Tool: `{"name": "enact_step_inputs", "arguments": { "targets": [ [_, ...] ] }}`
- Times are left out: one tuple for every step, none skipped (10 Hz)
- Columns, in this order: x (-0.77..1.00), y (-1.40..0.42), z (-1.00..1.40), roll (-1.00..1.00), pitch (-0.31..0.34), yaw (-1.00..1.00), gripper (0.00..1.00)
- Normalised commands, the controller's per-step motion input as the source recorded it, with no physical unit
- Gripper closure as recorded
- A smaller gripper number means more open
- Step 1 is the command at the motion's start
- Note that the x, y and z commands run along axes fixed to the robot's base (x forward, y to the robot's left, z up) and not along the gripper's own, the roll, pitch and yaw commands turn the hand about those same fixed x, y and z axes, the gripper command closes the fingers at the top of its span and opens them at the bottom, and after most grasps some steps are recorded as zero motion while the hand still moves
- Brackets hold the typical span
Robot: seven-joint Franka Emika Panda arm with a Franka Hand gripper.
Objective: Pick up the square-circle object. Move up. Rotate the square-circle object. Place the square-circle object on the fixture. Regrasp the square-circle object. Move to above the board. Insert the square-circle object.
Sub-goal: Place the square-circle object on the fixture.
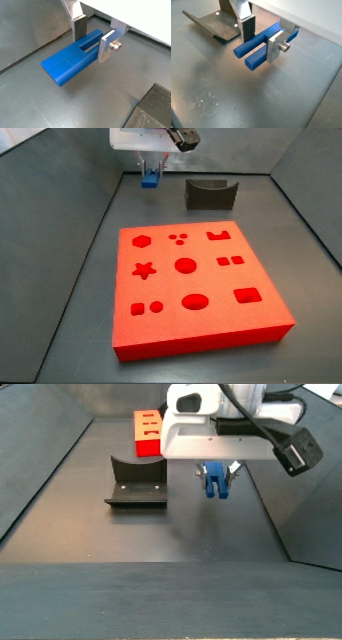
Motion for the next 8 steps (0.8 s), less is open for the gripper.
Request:
{"name": "enact_step_inputs", "arguments": {
  "targets": [
    [0.00, 0.00, 1.00, 0.01, 0.009, 0.00, 1.00],
    [-0.01, 0.00, 1.00, 0.02, 0.025, 0.00, 1.00],
    [-0.01, 0.00, 1.00, 0.04, 0.032, 0.00, 1.00],
    [-0.02, 0.00, 1.00, 0.07, 0.054, -0.01, 1.00],
    [-0.02, 0.00, 1.00, 0.09, 0.066, 0.00, 1.00],
    [-0.03, 0.00, 1.00, 0.10, 0.072, 0.00, 1.00],
    [-0.03, 0.00, 1.00, 0.12, 0.078, 0.01, 1.00],
    [-0.03, 0.00, 1.00, 0.12, 0.081, 0.02, 1.00]
  ]
}}
